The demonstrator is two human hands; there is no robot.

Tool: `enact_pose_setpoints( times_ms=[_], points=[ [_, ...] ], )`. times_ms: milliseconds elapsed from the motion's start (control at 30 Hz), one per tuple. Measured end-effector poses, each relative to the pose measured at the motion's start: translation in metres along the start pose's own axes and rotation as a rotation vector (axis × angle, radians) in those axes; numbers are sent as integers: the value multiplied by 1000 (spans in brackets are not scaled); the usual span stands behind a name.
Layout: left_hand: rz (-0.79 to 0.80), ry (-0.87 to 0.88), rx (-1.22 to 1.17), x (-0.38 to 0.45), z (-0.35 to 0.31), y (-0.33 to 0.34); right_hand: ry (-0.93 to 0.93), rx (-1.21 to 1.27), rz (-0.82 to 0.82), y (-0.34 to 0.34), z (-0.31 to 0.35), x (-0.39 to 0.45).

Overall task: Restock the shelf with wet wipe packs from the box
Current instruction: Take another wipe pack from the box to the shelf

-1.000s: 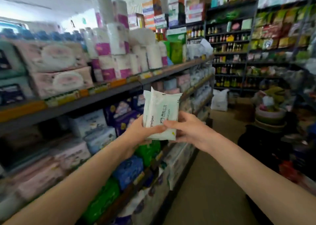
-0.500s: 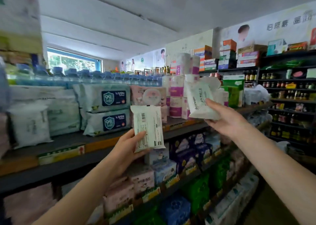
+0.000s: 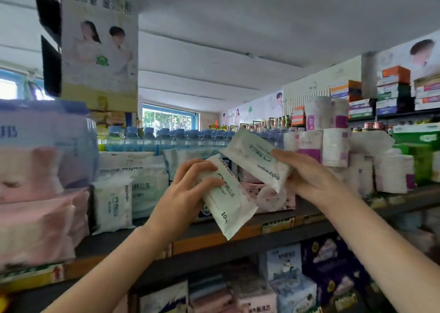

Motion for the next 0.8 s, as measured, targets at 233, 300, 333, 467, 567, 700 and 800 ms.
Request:
enact_pose_setpoints(
  times_ms=[233,300,333,467,567,700,800],
  points=[
    [5,-149,-62,6,42,3,0,240,13,11,-10,59],
    [30,-169,-31,3,46,5,28,133,86,14,-15,70],
    [40,-162,-14,-1,51,5,33,72,151,17,-15,73],
    [3,-255,28,-3,58,-3,16,-146,420,28,-9,78],
    [38,-399,40,-9,61,-1,-49,-340,645,44,-6,76],
    [169,-199,74,-5,59,-5,-92,-540,792,80,-15,81],
    [57,-221,37,-2,58,-8,-46,-562,855,105,-24,83]
  ],
)
Point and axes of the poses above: each hand's wrist, its own x-axis towards the middle knuckle, its own y-axis out of the palm, z = x × y, the point moved 2 cm from there along x, towards the middle knuckle, and after that the axes turned 5 degrees about -y, right-handed, at the moved point
